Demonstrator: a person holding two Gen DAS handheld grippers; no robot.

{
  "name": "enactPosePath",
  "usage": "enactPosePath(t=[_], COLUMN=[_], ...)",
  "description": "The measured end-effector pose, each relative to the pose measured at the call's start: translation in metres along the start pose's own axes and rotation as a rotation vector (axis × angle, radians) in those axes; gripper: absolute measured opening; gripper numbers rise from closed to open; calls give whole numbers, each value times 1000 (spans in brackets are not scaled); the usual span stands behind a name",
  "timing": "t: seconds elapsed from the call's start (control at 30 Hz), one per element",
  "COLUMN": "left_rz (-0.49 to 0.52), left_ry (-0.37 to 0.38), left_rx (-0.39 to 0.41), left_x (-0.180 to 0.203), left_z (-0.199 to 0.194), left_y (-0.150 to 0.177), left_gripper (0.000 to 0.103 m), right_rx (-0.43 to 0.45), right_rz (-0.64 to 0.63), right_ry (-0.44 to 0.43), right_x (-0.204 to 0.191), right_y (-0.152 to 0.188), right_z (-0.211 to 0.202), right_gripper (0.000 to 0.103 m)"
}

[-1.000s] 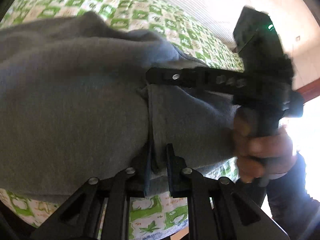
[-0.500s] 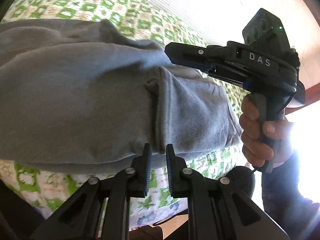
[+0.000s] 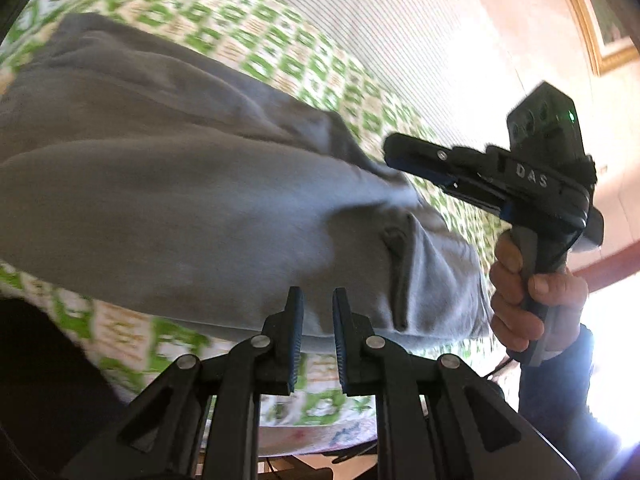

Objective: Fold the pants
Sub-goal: 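Open both grippers and release the folded sweatpants on the sheet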

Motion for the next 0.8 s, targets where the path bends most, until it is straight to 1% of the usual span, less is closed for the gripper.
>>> enactPosePath(t=[0.23, 0.53, 0.57, 0.6, 0.67, 0.8], left_rz=[-104, -187, -195, -202, -221, -266], left_ry=[-16, -23, -21, -19, -11, -4], left_rx=[63, 119, 126, 130, 141, 165], left_x=[-40, -75, -78, -80, -86, -104], left_z=[-19, -38, -40, -43, -48, -57], left_y=[-14, -21, -21, -21, -20, -18], left_gripper=[13, 13, 13, 13, 13, 17], right_rx=[-40, -97, -103, -109, -117, -144], right_rz=[-49, -110, -115, -124, -148, -183], right_ry=[-20, -30, -29, -26, -26, -19], right_x=[-29, -62, -64, -67, -73, -84], right_y=[-16, -34, -36, -38, -41, -51], right_z=[29, 69, 73, 78, 85, 102], right_gripper=[26, 27, 29, 34, 41, 42])
Point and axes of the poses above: each gripper's, at about its wrist camera, not at the fingertips, and z roughly the way its jaws point, x to its right, y to its underside, the point moved 7 cm from there along z, roughly the way its jaws point, and after that the axes turned 8 degrees about -y, right-handed, at the moved point
